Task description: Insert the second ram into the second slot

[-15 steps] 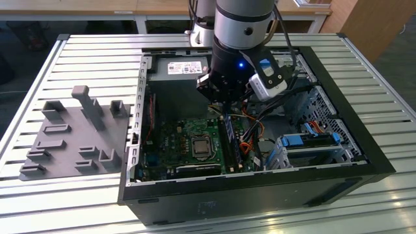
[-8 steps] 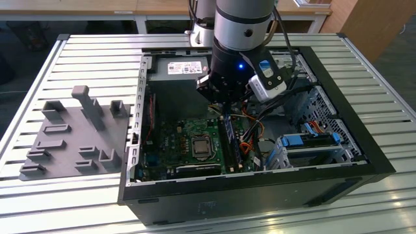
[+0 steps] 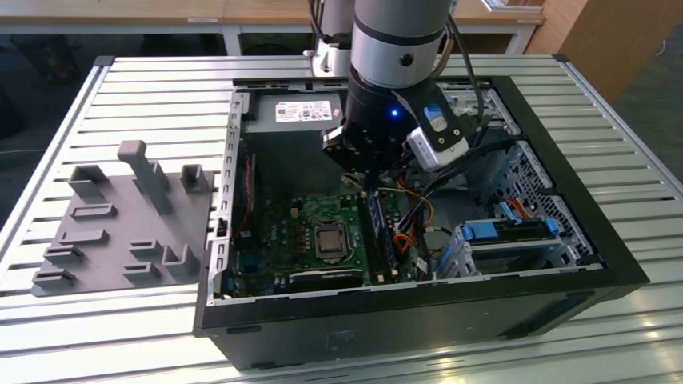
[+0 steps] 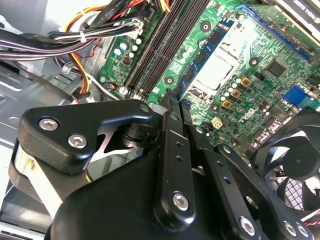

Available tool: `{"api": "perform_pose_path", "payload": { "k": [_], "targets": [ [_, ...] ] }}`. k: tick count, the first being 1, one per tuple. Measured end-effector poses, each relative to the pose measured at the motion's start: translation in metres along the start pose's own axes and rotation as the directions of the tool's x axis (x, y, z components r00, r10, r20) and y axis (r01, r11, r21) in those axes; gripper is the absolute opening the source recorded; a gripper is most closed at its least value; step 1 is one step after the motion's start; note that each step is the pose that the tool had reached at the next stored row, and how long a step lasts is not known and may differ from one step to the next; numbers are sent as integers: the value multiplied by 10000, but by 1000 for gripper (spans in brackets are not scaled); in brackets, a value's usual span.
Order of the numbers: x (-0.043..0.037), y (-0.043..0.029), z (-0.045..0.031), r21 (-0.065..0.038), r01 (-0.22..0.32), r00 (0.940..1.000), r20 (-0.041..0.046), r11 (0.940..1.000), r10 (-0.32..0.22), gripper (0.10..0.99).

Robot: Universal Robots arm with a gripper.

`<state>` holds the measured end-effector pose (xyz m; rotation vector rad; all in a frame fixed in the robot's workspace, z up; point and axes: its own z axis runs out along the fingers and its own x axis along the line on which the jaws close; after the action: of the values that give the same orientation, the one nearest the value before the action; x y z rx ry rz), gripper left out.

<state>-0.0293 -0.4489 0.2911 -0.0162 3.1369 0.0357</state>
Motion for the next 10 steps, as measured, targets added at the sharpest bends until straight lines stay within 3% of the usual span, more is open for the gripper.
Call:
{"api": "perform_pose_path", "payload": {
  "k": [10],
  "targets": [
    [0, -1, 48, 1, -10, 10000, -2, 10000, 10, 133]
  ]
}}
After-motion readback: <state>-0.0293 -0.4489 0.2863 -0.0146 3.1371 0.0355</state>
